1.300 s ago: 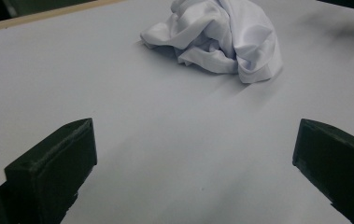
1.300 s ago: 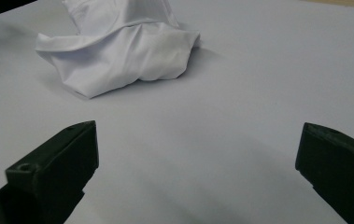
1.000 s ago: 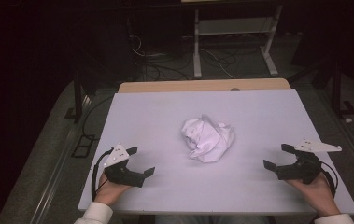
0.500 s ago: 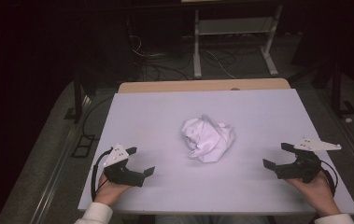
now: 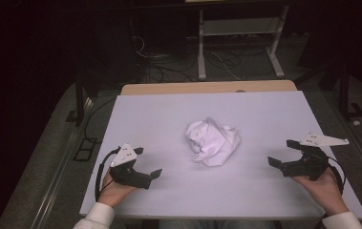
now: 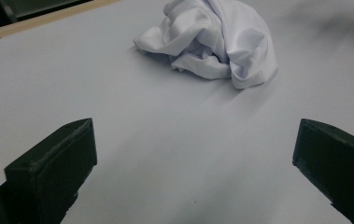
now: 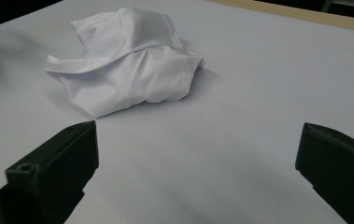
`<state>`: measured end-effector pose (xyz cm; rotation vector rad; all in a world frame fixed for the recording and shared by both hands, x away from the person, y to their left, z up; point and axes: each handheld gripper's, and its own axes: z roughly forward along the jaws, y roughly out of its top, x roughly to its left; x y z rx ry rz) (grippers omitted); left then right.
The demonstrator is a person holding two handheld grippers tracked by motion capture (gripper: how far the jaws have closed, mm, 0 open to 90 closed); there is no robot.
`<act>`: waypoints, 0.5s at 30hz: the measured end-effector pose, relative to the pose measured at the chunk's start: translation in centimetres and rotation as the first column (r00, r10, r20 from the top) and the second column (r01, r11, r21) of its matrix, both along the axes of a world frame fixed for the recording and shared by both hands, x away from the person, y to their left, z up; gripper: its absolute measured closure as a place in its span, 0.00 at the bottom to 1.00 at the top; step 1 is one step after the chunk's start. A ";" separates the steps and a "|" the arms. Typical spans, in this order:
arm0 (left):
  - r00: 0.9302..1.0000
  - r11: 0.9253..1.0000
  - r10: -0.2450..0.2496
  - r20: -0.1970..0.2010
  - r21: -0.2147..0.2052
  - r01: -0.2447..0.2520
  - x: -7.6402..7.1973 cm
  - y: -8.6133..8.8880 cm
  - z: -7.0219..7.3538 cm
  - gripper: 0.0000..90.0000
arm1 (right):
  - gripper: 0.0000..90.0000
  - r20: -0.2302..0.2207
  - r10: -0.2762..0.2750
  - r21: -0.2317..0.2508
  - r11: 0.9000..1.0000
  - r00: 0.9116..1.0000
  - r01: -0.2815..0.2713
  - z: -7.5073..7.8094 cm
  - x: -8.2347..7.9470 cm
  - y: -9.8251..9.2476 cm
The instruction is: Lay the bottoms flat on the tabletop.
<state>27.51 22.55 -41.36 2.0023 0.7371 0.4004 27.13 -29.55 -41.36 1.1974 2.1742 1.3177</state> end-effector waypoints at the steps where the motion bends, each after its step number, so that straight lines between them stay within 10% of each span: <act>1: 1.000 1.000 0.001 0.000 0.003 -0.001 0.1 0.0 0.2 0.00 | 0.00 -0.002 0.003 -0.002 1.000 1.000 -0.003 0.2 0.3 0.1; 15: 1.000 1.000 -0.009 0.009 -0.009 0.009 1.8 -0.6 1.9 0.00 | 0.00 -0.008 0.030 -0.014 0.999 1.000 -0.030 1.7 2.1 0.8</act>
